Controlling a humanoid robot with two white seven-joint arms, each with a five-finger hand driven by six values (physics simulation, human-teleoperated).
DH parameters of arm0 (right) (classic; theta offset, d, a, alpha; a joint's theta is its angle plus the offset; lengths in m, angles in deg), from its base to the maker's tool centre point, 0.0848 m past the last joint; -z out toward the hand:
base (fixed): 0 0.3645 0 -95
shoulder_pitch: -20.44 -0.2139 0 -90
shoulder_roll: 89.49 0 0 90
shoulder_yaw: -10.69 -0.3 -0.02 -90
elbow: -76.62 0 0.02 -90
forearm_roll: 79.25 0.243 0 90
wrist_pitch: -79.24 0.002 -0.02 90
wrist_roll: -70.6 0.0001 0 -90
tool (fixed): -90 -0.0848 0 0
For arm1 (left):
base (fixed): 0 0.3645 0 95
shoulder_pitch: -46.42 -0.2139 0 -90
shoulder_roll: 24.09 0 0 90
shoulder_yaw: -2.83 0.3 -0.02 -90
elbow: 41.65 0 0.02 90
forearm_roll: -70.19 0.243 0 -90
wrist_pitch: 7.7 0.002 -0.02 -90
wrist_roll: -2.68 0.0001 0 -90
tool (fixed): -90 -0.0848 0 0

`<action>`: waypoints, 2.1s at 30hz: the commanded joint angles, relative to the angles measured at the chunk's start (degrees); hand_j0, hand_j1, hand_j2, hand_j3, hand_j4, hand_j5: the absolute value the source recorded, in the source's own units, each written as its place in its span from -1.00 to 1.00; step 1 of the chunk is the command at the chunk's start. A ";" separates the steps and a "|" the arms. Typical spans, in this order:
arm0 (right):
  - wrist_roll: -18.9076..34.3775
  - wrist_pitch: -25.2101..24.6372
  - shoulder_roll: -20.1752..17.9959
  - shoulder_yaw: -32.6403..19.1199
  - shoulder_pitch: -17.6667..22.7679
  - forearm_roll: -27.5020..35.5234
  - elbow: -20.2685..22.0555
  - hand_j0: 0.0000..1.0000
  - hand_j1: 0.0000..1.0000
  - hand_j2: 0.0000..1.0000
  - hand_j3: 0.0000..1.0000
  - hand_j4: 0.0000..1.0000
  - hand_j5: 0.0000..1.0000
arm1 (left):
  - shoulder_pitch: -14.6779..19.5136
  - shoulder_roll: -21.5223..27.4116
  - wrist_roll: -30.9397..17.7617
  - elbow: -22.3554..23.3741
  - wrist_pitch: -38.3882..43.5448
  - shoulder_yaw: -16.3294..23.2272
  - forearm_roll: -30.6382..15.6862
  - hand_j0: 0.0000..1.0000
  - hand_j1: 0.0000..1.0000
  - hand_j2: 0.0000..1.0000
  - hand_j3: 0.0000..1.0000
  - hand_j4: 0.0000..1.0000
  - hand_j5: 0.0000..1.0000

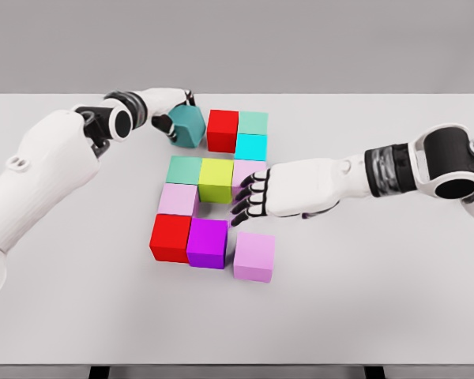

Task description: Assemble the squares on the desktop into the number 2

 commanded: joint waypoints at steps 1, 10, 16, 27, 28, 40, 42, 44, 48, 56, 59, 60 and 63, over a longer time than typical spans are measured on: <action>-0.02 -0.13 -3.87 -1.35 0.00 2.23 -0.02 1.00 1.00 1.00 1.00 1.00 1.00 | 0.00 -0.71 -0.12 -0.10 1.40 0.37 0.07 -0.42 -0.42 -0.42 -0.42 -0.42 -0.42; -0.02 -0.13 -7.56 3.66 0.00 3.46 0.77 1.00 1.00 1.00 1.00 1.00 1.00 | 0.09 -0.88 -0.12 -0.19 2.72 0.37 0.07 -0.29 -0.29 -0.29 -0.29 -0.29 -0.29; -0.02 -0.13 -9.32 7.53 0.00 2.94 0.86 1.00 1.00 1.00 1.00 1.00 1.00 | 0.44 -1.50 -0.12 -0.10 3.60 0.28 0.07 -0.28 -0.28 -0.28 -0.28 -0.28 -0.28; -0.02 -0.13 -10.90 10.51 -0.26 2.06 0.86 1.00 1.00 1.00 1.00 1.00 1.00 | 0.44 -2.82 0.23 0.43 5.79 0.28 0.60 -0.28 -0.28 -0.28 -0.28 -0.28 -0.28; -0.02 -0.13 -10.90 11.39 -0.26 2.06 0.86 1.00 1.00 1.00 1.00 1.00 1.00 | 0.44 -2.82 0.40 0.43 5.79 0.28 0.60 -0.28 -0.28 -0.28 -0.28 -0.28 -0.28; -0.02 -0.13 -8.71 15.97 -1.05 2.06 0.95 1.00 1.00 1.00 1.00 1.00 1.00 | 0.35 -2.90 0.58 0.51 5.62 -0.07 0.51 0.58 0.58 0.58 0.58 0.58 0.58; -0.02 -0.13 -7.74 16.58 -1.58 2.06 0.95 1.00 1.00 1.00 1.00 1.00 1.00 | 0.35 -2.55 0.49 0.86 5.18 -0.60 0.51 0.82 0.82 0.82 0.82 0.82 0.82; -0.02 -0.13 -7.03 16.76 -2.02 2.15 0.86 1.00 1.00 1.00 1.00 1.00 1.00 | 0.44 -2.82 0.58 2.53 4.74 -2.00 0.25 1.00 1.00 1.00 1.00 1.00 1.00; -0.02 -0.13 -6.86 16.76 -2.29 2.32 0.86 1.00 1.00 1.00 1.00 1.00 1.00 | 0.35 -2.73 0.58 2.62 3.42 -3.32 0.07 1.00 1.00 1.00 1.00 1.00 1.00; -0.02 -0.13 -5.89 16.67 -3.16 3.55 0.77 1.00 1.00 1.00 1.00 1.00 1.00 | -0.09 -3.61 0.67 3.85 0.61 -3.32 -3.35 1.00 1.00 1.00 1.00 1.00 1.00; -0.02 -0.13 -5.54 16.67 -3.34 3.55 0.68 1.00 1.00 1.00 1.00 1.00 1.00 | -0.26 -4.31 2.77 5.78 0.70 -3.24 -3.27 1.00 1.00 1.00 1.00 1.00 1.00; -0.02 -0.13 -5.45 16.67 -3.34 3.55 0.60 1.00 1.00 1.00 1.00 1.00 1.00 | -0.18 -4.57 3.48 6.31 0.70 -3.15 -3.27 1.00 1.00 1.00 1.00 1.00 1.00; -0.02 -0.13 -5.19 16.76 -3.52 3.64 0.24 1.00 1.00 1.00 1.00 1.00 1.00 | -0.18 -4.75 4.01 6.67 0.87 -3.15 -3.09 1.00 1.00 1.00 1.00 1.00 1.00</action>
